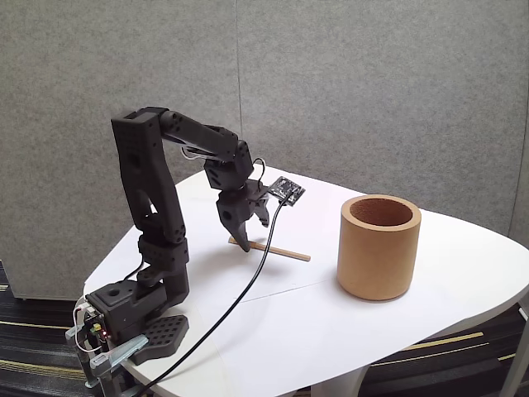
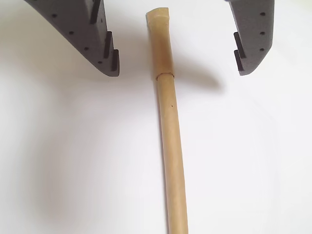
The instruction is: Grab the pen and put it in the pen holder.
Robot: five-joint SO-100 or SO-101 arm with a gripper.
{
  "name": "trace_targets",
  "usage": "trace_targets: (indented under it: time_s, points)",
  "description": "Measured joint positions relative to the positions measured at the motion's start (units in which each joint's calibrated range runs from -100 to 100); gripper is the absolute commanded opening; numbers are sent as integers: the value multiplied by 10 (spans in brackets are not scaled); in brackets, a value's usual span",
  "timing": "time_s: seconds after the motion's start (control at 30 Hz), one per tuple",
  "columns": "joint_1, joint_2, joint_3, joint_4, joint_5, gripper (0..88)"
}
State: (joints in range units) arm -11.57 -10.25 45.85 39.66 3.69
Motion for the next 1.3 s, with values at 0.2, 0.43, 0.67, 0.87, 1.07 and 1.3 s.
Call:
trace_targets:
  time_s: [0.2,0.43,0.67,0.87,1.07,1.3]
  points:
    - [0,23,-5,0,0,339]
    - [1,60,-55,49,0,339]
    - [1,64,-59,88,0,338]
    - [1,76,-70,147,0,338]
    - [1,90,-85,158,0,338]
    - [1,91,-88,171,0,337]
